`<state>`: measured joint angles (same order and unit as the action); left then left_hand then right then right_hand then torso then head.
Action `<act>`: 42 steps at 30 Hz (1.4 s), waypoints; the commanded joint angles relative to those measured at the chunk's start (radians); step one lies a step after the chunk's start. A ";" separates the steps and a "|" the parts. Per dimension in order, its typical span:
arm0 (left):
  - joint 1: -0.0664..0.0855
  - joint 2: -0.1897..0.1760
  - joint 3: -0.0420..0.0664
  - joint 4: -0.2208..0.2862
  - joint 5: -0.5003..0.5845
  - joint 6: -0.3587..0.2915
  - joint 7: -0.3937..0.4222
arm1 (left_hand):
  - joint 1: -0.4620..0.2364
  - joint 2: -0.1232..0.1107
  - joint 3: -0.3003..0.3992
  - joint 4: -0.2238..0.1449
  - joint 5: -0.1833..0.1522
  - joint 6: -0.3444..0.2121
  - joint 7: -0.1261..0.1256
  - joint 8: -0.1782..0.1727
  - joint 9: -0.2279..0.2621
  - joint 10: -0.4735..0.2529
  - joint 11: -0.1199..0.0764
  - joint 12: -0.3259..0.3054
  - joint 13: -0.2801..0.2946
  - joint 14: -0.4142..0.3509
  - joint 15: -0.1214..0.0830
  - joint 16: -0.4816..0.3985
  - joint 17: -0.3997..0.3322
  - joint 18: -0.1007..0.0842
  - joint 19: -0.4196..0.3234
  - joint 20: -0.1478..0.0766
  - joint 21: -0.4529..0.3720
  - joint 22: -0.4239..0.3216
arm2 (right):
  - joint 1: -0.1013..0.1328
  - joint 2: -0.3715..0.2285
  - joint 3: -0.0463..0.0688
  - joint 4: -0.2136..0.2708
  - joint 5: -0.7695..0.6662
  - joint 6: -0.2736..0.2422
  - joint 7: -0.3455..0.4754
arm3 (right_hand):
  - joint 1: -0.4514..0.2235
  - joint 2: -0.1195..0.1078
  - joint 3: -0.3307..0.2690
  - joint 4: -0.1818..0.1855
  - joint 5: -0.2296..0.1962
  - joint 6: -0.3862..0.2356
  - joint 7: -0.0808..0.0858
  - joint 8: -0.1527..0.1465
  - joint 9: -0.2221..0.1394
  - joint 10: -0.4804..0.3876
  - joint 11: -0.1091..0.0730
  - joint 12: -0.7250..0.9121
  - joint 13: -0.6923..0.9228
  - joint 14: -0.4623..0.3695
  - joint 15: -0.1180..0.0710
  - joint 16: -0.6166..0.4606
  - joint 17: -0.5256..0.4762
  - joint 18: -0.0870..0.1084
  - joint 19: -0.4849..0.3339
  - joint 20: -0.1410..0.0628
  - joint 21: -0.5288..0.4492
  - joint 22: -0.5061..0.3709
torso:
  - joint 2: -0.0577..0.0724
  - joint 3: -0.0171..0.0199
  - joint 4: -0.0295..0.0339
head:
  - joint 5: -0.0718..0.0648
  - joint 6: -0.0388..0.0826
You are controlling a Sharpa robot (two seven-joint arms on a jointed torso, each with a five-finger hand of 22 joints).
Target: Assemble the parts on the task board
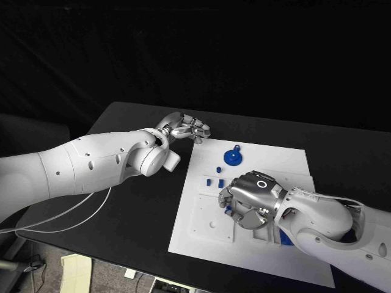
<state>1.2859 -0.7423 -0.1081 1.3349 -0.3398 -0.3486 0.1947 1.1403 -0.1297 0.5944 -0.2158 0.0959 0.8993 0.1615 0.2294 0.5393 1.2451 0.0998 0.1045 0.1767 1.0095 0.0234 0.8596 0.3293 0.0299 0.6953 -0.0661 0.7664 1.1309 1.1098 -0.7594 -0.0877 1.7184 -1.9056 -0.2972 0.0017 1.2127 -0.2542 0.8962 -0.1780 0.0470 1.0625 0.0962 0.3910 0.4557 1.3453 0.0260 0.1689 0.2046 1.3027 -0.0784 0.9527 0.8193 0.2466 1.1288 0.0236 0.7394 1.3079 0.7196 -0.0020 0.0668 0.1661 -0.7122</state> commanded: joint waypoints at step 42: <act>0.001 0.002 0.001 0.002 -0.008 0.013 -0.001 | 0.001 0.013 0.002 -0.010 0.001 -0.008 0.001 0.007 -0.002 -0.006 0.000 -0.003 0.002 0.007 -0.002 -0.008 0.005 -0.015 -0.005 -0.010 -0.005 0.003 | -0.001 0.008 0.000 0.002 -0.045 0.055 -0.017 | 0.003 0.011 -0.002 -0.003 0.004 -0.002 0.000 0.001 0.004 0.011 -0.001 0.001 0.087 0.002 -0.007 0.002 -0.003 0.015 0.000 -0.007 0.007 0.022 | 0.000 -0.0009 0.0001 | 0.001 -0.007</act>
<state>1.2859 -0.7424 -0.1081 1.3347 -0.3416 -0.3467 0.1899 1.1442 -0.1257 0.5971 -0.2185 0.0959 0.8998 0.1621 0.2327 0.5387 1.2451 0.0998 0.1045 0.1774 1.0094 0.0233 0.8557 0.3332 0.0300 0.6953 -0.0661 0.7665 1.1324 1.1099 -0.7531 -0.0870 1.7197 -1.9286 -0.2684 -0.0093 1.2127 -0.2541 0.8911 -0.1807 0.0455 1.0625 0.0962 0.3910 0.4589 1.3490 0.0260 0.1683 0.2046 1.3039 -0.0794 0.9563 0.8177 0.2465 1.1310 0.0219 0.7432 1.3080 0.7196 -0.0022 0.0668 0.1679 -0.7190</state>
